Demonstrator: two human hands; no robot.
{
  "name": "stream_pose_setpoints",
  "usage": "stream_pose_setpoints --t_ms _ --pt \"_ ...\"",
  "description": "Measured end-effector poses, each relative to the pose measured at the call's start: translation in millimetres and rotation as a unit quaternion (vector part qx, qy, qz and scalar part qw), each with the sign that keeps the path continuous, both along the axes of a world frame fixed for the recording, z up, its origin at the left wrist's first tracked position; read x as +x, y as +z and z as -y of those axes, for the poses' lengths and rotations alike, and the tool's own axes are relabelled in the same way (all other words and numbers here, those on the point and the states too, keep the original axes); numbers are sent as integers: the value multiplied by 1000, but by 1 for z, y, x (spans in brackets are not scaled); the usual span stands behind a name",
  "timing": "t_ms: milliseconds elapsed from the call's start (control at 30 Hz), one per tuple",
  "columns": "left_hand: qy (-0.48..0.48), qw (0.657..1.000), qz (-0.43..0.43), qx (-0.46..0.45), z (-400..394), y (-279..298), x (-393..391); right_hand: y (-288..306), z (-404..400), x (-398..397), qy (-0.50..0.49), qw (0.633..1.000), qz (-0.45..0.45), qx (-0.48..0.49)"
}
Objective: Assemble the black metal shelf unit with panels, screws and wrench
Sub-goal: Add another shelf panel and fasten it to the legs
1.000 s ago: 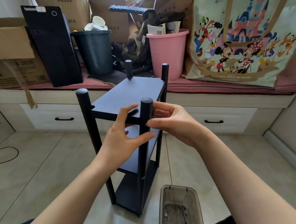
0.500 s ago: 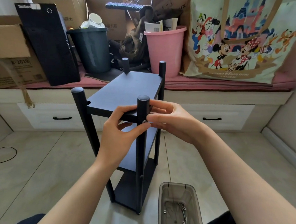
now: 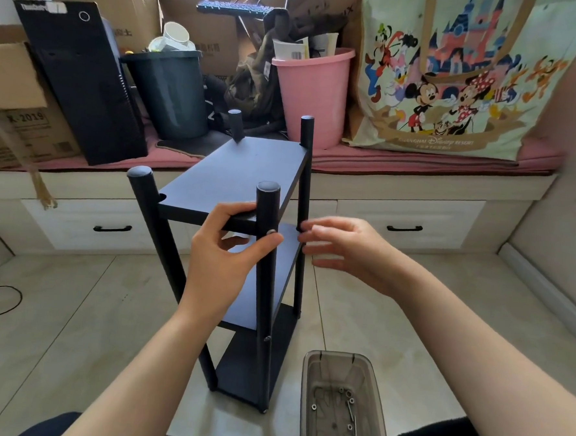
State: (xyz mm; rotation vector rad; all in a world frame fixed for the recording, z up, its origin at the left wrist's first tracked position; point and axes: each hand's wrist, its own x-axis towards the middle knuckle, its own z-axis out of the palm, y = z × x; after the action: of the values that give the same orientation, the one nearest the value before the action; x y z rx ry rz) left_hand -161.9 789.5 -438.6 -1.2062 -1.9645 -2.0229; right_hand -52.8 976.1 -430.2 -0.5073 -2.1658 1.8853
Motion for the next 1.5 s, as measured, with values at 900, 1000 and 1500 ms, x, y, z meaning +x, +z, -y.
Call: stream_pose_setpoints --t_ms 900,1000,1500 --pt "-7 999 -8 38 -5 -1 6 -378 28 36 -22 889 438 128" --pt "-2 999 -16 34 -6 -2 5 -391 33 30 -30 899 423 114" --pt "-9 999 -24 38 -6 -5 2 -376 32 19 -108 914 379 95"
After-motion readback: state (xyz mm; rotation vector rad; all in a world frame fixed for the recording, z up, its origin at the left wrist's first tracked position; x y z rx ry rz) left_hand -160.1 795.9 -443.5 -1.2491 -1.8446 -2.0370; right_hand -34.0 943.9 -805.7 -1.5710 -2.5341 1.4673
